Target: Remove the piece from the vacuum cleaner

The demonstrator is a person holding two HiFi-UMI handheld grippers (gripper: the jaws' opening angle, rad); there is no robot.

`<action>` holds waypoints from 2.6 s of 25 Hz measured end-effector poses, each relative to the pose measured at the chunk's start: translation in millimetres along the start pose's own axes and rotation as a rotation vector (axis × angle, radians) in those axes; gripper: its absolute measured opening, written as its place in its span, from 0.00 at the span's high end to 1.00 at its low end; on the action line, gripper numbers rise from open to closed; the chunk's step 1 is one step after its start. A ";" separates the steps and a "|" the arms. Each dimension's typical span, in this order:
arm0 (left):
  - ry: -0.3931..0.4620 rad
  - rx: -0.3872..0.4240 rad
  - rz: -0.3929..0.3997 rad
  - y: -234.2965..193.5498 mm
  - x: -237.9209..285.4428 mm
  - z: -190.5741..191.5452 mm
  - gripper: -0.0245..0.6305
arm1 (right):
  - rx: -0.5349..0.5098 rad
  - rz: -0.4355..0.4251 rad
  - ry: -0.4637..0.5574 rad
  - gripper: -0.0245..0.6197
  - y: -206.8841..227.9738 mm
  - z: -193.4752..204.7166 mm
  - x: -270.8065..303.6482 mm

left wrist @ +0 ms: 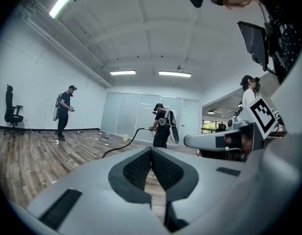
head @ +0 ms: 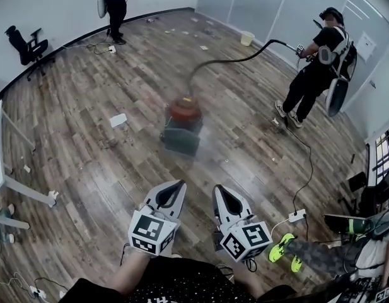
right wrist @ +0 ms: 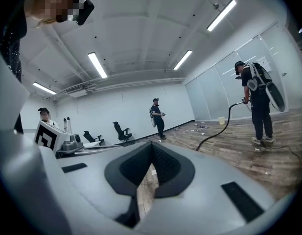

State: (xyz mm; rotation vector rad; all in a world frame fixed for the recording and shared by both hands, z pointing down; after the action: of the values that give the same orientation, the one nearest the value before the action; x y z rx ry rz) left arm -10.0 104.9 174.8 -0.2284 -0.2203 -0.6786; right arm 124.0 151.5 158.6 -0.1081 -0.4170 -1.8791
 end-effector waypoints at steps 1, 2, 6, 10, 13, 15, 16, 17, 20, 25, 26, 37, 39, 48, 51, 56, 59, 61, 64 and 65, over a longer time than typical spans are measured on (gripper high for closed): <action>0.000 0.003 0.003 -6.7 9.0 -6.1 0.95 | 0.000 0.003 0.000 0.95 6.7 -6.3 9.6; 0.000 0.008 0.008 -13.1 17.8 -12.5 0.95 | 0.004 0.010 0.002 0.95 13.9 -12.7 19.0; -0.011 0.024 0.032 -41.9 48.5 -33.7 0.95 | 0.020 0.038 0.019 0.95 34.6 -36.1 55.0; -0.019 0.032 0.052 -74.5 80.3 -47.6 0.95 | 0.030 0.054 0.032 0.95 50.9 -51.8 94.6; -0.027 0.039 0.063 -98.4 99.0 -54.8 0.95 | 0.037 0.064 0.032 0.95 59.4 -59.6 123.7; -0.031 0.042 0.070 -113.0 109.8 -60.1 0.95 | 0.042 0.071 0.036 0.95 65.4 -66.2 141.9; -0.033 0.044 0.073 -119.1 114.3 -62.7 0.95 | 0.045 0.073 0.037 0.95 68.2 -68.9 150.1; -0.034 0.047 0.076 -124.3 118.2 -65.0 0.95 | 0.048 0.074 0.038 0.95 70.7 -71.0 157.2; -0.029 0.060 0.082 -138.7 128.4 -70.1 0.95 | 0.042 0.079 0.037 0.95 76.9 -75.0 173.8; -0.053 0.033 0.068 -162.5 141.7 -64.9 0.95 | 0.060 0.109 0.010 0.95 89.0 -73.8 188.3; -0.056 0.028 0.064 -165.7 144.0 -63.5 0.95 | 0.057 0.110 0.006 0.95 92.0 -73.3 189.9; -0.091 -0.009 0.031 -208.2 190.9 -64.8 0.95 | 0.075 0.076 -0.002 0.95 130.4 -84.8 245.9; -0.083 -0.002 0.033 -216.6 207.5 -72.6 0.95 | 0.079 0.058 0.003 0.95 144.1 -92.1 261.0; -0.052 -0.007 0.030 -280.5 300.4 -106.2 0.95 | 0.085 0.015 0.000 0.95 222.5 -130.2 334.7; -0.043 -0.014 0.029 -304.3 324.3 -108.8 0.95 | 0.092 -0.027 0.001 0.95 243.5 -135.7 355.0; -0.059 -0.035 -0.003 -335.3 346.2 -95.2 0.95 | 0.106 -0.054 -0.051 0.94 268.5 -124.1 384.7; -0.070 -0.042 0.004 -347.0 352.0 -79.2 0.95 | 0.100 -0.051 -0.068 0.94 271.2 -109.6 398.7; -0.078 -0.037 0.021 -352.4 356.4 -63.0 0.95 | 0.105 -0.053 -0.070 0.94 272.4 -94.2 405.3; -0.087 -0.028 0.041 -361.0 368.0 -33.6 0.95 | 0.110 -0.053 -0.083 0.94 281.5 -63.5 417.1; -0.093 -0.029 0.045 -364.3 372.6 -23.1 0.95 | 0.112 -0.052 -0.092 0.94 285.3 -52.3 421.9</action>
State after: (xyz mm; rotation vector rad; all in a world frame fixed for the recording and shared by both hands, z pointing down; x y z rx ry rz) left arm 41.6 -397.7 304.6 -0.2916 -0.2935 -0.6279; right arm 250.2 -326.2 292.6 -0.1099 -0.5922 -1.9029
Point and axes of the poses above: the fingertips, and each gripper's own axes: x forward along the fingers, y to its right, z out of its underside, the point moved 5 cm from there along -x, backward along the fingers, and after that the axes turned 9 degrees about -y, right-handed, at the moved point
